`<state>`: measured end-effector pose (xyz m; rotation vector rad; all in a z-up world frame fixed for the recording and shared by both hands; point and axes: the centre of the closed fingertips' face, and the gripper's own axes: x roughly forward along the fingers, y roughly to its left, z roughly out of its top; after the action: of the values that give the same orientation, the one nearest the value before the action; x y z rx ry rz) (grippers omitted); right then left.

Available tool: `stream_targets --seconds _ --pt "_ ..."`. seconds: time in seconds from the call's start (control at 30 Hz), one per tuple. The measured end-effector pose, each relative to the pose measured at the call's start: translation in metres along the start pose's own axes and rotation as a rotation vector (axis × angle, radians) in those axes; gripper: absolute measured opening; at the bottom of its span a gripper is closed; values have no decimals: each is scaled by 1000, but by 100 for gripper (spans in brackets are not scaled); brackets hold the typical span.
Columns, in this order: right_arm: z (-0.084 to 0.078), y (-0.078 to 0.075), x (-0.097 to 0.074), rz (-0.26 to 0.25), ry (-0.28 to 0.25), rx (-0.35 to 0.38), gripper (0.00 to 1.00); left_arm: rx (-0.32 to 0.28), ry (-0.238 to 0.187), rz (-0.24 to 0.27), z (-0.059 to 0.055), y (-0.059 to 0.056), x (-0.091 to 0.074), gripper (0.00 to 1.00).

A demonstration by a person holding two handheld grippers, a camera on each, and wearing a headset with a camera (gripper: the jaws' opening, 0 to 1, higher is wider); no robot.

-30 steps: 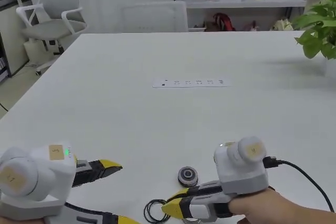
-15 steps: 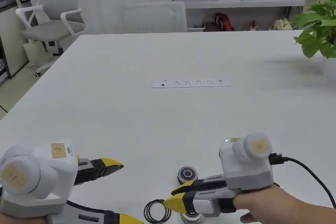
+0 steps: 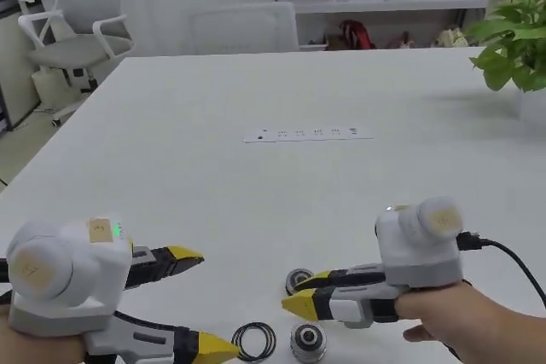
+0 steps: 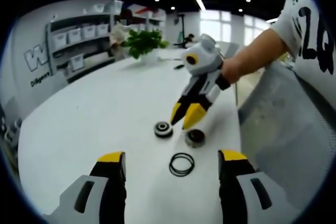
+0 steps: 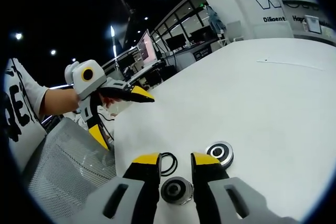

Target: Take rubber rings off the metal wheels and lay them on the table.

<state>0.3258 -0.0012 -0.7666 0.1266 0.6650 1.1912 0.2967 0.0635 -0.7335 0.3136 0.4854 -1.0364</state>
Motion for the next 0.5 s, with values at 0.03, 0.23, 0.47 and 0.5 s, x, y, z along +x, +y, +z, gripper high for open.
stream_targets --seconds 0.03,0.23,0.47,0.5 --pt "0 -2 -1 -5 -1 -2 19 0 -1 -1 0 1 1 72" --pt "2 -11 -9 -31 -5 -8 20 4 -1 -6 5 5 6 72" --pt "-2 -22 -13 -59 10 -26 20 1 -4 -5 10 11 11 72" --pt "-3 -24 -14 -63 11 -26 20 0 -3 -8 10 11 13 72"
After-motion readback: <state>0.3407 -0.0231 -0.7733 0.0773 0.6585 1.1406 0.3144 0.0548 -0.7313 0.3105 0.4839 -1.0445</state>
